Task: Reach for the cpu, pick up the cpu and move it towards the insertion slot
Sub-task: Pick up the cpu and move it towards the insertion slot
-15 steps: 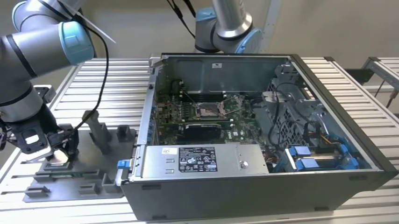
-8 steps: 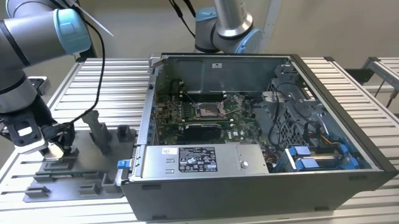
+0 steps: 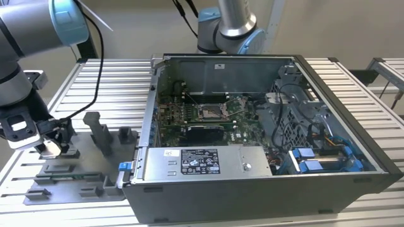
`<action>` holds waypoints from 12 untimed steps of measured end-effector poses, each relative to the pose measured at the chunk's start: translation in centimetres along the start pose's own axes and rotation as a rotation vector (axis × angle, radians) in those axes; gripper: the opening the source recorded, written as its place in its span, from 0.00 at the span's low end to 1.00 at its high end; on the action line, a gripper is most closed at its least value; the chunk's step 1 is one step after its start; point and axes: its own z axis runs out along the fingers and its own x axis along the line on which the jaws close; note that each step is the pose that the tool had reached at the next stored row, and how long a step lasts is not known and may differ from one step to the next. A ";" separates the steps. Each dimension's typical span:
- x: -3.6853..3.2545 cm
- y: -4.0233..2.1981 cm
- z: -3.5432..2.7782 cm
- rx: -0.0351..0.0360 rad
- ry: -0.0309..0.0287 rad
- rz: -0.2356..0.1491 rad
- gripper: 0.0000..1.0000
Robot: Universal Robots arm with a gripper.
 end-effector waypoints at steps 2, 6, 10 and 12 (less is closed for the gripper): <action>0.01 0.02 -0.37 0.0000 -0.0002 0.000 0.00; 0.04 0.09 -2.07 0.0000 0.0020 0.000 0.00; 0.07 0.16 -3.89 0.0000 0.0023 0.000 0.00; 0.07 0.17 -4.25 -0.0001 0.0026 0.000 0.00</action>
